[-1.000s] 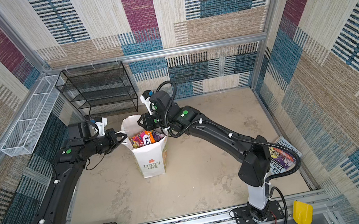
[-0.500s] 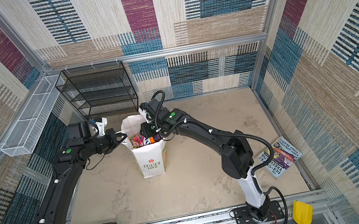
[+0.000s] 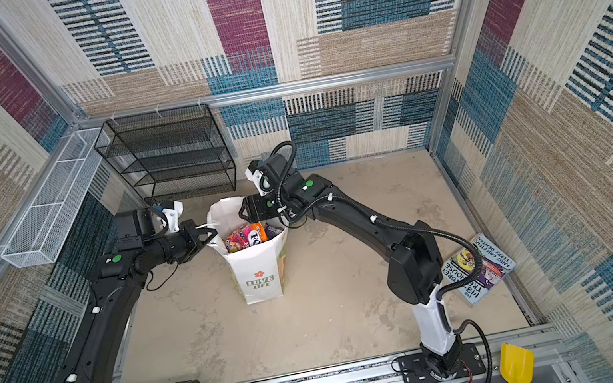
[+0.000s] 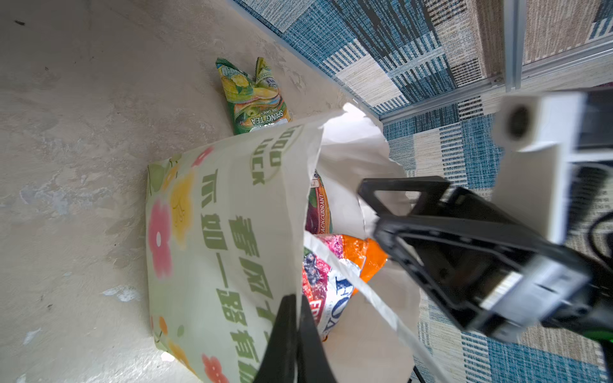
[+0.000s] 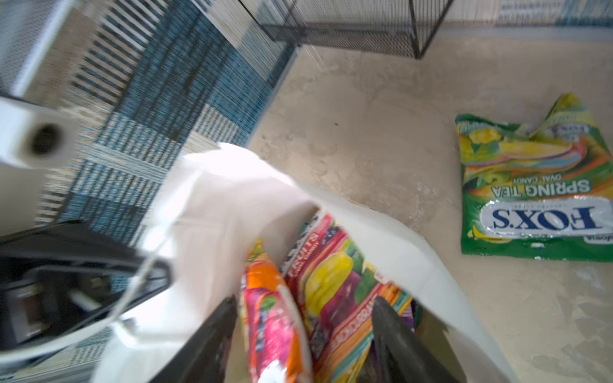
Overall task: Place the snacks into the paper bag
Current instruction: 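Push the Fox's Fruits bag deeper into the paper bag with the right gripper, then move the right gripper past the paper bag toward the green Spring Tea bag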
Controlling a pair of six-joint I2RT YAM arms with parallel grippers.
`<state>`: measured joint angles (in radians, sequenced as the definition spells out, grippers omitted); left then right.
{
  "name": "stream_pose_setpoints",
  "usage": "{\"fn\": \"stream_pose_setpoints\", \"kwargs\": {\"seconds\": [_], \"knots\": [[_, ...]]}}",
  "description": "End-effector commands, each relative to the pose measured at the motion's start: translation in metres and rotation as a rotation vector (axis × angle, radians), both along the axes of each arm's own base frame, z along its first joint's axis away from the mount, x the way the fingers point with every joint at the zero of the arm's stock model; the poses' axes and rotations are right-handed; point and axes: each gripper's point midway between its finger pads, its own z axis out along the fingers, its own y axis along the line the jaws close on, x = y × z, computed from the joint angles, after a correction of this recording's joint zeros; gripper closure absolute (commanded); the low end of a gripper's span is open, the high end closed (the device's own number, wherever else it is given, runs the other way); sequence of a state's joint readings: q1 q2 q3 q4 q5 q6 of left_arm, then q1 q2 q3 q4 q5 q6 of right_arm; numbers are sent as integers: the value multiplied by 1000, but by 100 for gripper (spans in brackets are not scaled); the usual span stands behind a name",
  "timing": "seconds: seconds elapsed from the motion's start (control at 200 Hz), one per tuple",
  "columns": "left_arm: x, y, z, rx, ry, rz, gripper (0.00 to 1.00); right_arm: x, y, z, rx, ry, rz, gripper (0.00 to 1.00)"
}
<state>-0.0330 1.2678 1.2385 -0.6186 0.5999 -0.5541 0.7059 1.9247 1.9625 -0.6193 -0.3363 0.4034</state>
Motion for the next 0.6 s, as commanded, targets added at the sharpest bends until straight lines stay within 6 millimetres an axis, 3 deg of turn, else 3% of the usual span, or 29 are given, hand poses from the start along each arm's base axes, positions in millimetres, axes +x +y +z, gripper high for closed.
{"fn": "stream_pose_setpoints", "kwargs": {"seconds": [0.0,0.05,0.24,0.391,0.506,0.596], "knots": [[5,1,9,-5,-41,4,100,-11,-1,63,123,-125,45,22],[5,1,9,-4,-43,5,100,-10,-12,79,134,-166,23,16],[5,2,8,5,-41,12,100,-1,-78,117,224,-226,-120,11],[5,2,7,2,-35,10,100,10,-147,128,274,-283,-309,2],[6,2,6,1,-31,14,100,31,-195,92,296,-205,-429,1],[5,3,7,3,-34,15,100,46,-218,61,324,-135,-478,1]]}}
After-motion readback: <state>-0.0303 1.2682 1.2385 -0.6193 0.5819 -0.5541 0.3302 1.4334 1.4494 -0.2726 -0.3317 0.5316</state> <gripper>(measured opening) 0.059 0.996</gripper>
